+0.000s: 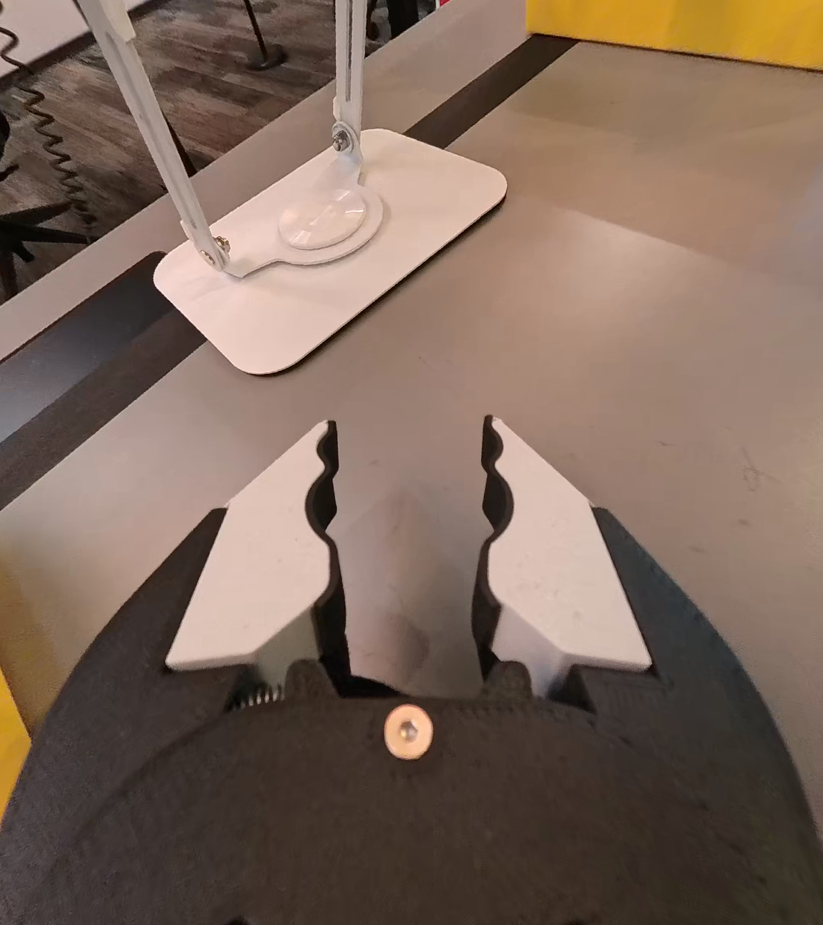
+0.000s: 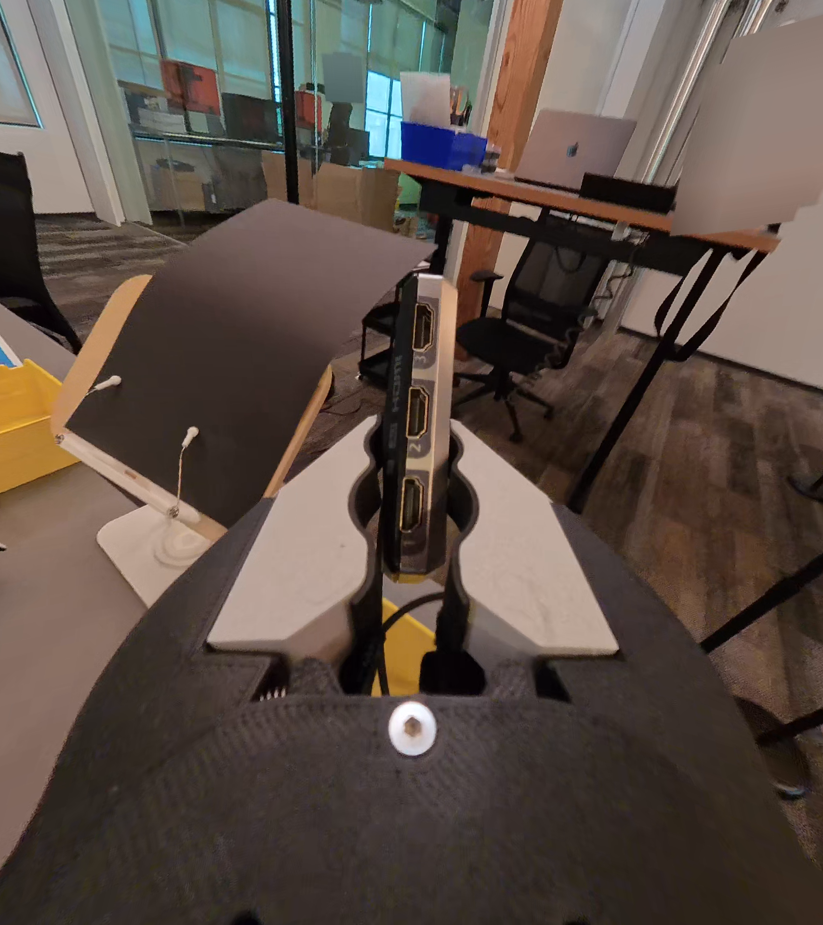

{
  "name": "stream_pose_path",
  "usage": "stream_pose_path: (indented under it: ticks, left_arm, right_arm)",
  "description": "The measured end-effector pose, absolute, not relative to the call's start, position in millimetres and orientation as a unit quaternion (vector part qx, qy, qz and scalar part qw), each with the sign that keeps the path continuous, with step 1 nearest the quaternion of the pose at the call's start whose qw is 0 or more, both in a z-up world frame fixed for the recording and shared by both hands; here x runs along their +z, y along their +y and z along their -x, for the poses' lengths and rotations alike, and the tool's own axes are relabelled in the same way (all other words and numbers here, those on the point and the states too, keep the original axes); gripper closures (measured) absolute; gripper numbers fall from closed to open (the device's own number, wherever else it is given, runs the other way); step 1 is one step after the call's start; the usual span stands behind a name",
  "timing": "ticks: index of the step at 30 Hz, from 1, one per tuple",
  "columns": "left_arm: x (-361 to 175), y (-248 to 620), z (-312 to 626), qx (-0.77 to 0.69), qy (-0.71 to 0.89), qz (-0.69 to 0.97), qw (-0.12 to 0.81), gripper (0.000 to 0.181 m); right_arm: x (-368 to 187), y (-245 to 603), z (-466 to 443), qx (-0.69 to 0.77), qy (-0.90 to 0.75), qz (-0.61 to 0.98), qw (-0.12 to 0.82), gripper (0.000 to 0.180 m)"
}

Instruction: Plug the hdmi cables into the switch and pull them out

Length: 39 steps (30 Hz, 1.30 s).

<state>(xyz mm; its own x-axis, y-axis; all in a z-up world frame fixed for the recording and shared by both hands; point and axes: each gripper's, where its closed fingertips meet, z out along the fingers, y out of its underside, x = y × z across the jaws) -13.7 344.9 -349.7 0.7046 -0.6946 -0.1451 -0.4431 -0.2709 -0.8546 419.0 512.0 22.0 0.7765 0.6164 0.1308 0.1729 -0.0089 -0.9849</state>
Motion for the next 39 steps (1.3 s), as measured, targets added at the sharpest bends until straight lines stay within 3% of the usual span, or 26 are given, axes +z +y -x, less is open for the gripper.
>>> stream_pose_path:
  ticks: [8,16,22,32,36,39]
  left_arm:
    - [-351.1,345.0,13.4,-0.129,0.363,0.787,0.481,0.124]
    - [-351.0,344.4,14.2,-0.131,0.362,0.788,0.481,0.124]
    - [-352.7,344.5,13.5,-0.126,0.365,0.789,0.478,0.124]
    - [-353.6,344.2,13.0,-0.124,0.368,0.789,0.476,0.124]
    - [-353.7,343.9,13.0,-0.125,0.368,0.789,0.475,0.124]
    - [-354.1,343.7,12.8,-0.125,0.369,0.790,0.474,0.124]
  right_arm:
    - [-56.9,515.6,-420.5,0.207,-0.281,0.744,0.570,0.160]
    - [-156.9,512.4,-447.8,0.215,-0.286,0.833,0.422,0.160]
    - [-202.5,513.5,-460.3,0.226,-0.275,0.860,0.365,0.160]
    - [-290.5,515.1,-493.2,0.124,-0.281,0.928,0.209,0.158]
    - [-302.5,522.0,-497.7,0.086,-0.286,0.935,0.191,0.155]
    - [-316.4,518.3,-512.4,0.023,-0.307,0.942,0.133,0.144]
